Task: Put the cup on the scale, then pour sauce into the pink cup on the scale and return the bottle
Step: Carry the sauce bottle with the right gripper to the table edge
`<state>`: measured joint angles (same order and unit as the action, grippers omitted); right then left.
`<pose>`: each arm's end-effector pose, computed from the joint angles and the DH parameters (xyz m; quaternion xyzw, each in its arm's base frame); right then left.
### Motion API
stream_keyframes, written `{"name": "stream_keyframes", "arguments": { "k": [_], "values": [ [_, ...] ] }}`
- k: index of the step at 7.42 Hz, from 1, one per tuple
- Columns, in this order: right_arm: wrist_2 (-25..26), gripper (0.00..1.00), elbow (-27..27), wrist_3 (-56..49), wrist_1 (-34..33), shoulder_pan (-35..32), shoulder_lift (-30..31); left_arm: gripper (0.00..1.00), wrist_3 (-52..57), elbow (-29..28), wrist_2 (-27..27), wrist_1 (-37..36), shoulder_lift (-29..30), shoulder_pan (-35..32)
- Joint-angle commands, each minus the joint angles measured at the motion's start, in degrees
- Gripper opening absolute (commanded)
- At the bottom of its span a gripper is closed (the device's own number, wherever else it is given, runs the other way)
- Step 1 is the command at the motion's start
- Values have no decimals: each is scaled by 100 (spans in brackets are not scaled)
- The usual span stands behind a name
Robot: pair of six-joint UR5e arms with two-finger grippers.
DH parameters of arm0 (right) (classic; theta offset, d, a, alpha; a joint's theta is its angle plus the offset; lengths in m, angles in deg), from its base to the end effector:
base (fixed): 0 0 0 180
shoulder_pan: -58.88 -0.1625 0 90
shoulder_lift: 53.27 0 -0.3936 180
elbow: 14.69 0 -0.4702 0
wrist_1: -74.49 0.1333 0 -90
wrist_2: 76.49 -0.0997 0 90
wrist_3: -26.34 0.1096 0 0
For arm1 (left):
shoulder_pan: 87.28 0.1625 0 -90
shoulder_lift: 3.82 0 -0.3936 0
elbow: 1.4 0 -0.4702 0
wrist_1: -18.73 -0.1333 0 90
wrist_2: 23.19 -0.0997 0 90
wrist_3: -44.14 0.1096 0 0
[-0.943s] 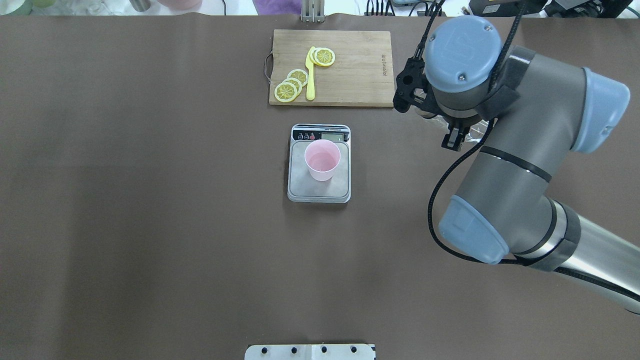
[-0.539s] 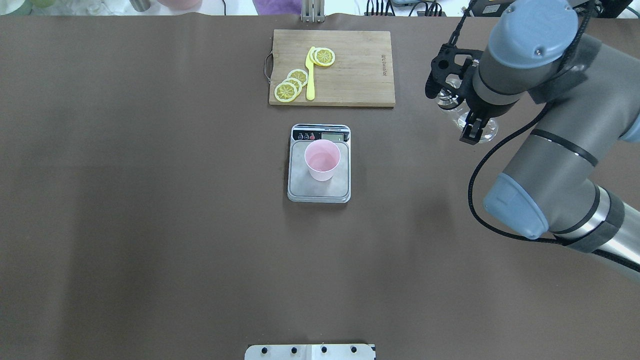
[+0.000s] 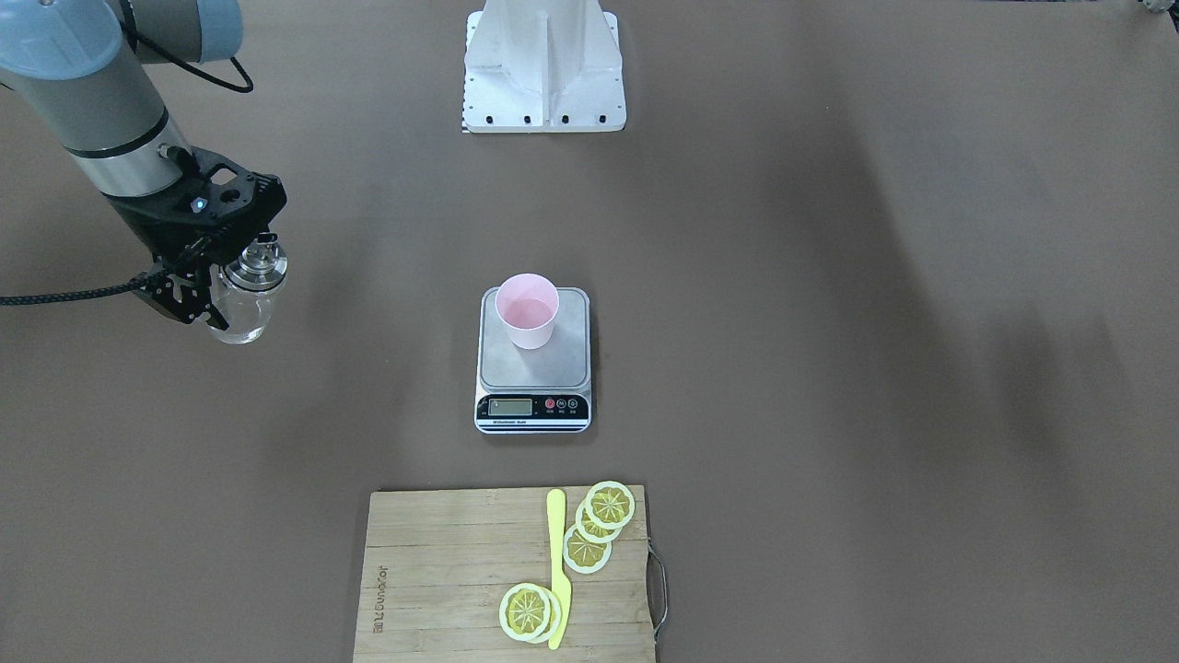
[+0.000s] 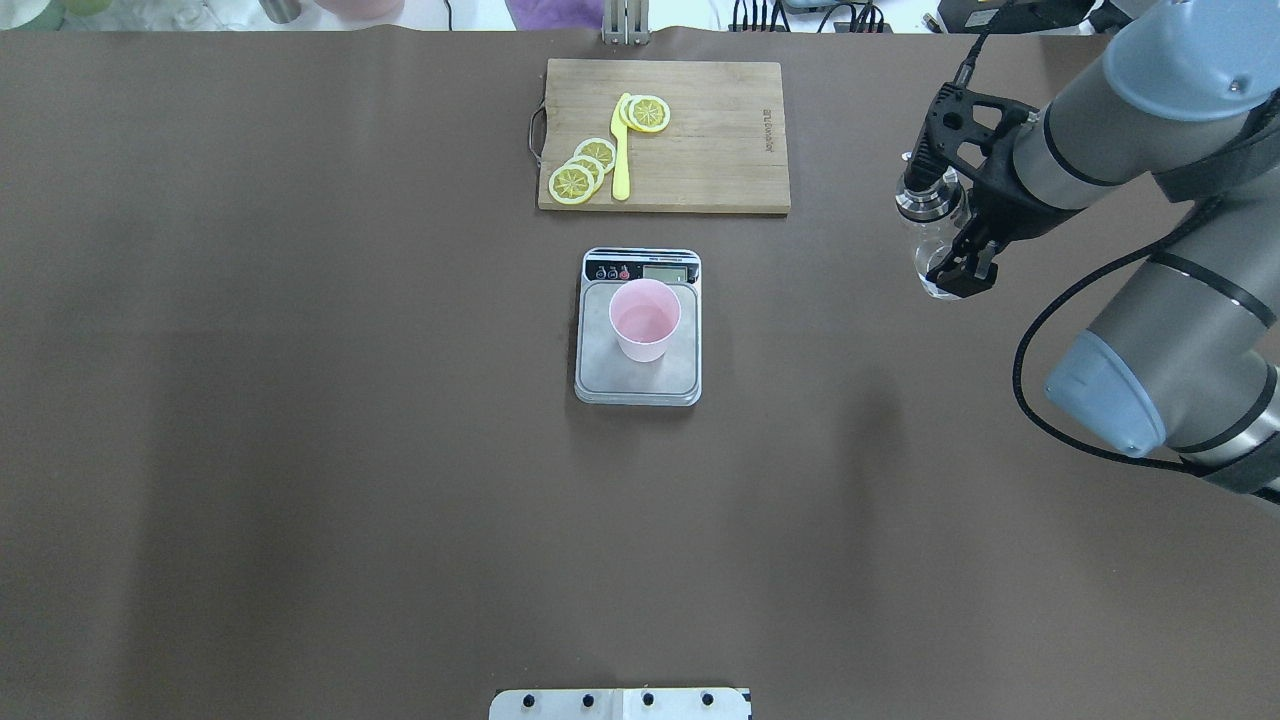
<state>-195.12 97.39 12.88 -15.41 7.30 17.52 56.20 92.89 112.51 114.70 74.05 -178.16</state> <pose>-0.3227 -0.5369 0.2302 0.2843 -0.2998 -0.4751 0.7769 -0.0622 -0.4793 0.6912 0.0288 0.3875 0.0834 0.9176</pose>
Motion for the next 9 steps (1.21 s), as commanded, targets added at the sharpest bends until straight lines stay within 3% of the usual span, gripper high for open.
{"name": "stream_keyframes", "arguments": {
  "k": [1, 9],
  "values": [
    [-571, 0, -255, 36, 1022, -150, 416, 98, 15, 10, 0, 0, -17, -9],
    [-1294, 0, -1969, 1554, 3977, -327, 611, 98, -20, 2, 0, 114, -9, 0]
  ]
}}
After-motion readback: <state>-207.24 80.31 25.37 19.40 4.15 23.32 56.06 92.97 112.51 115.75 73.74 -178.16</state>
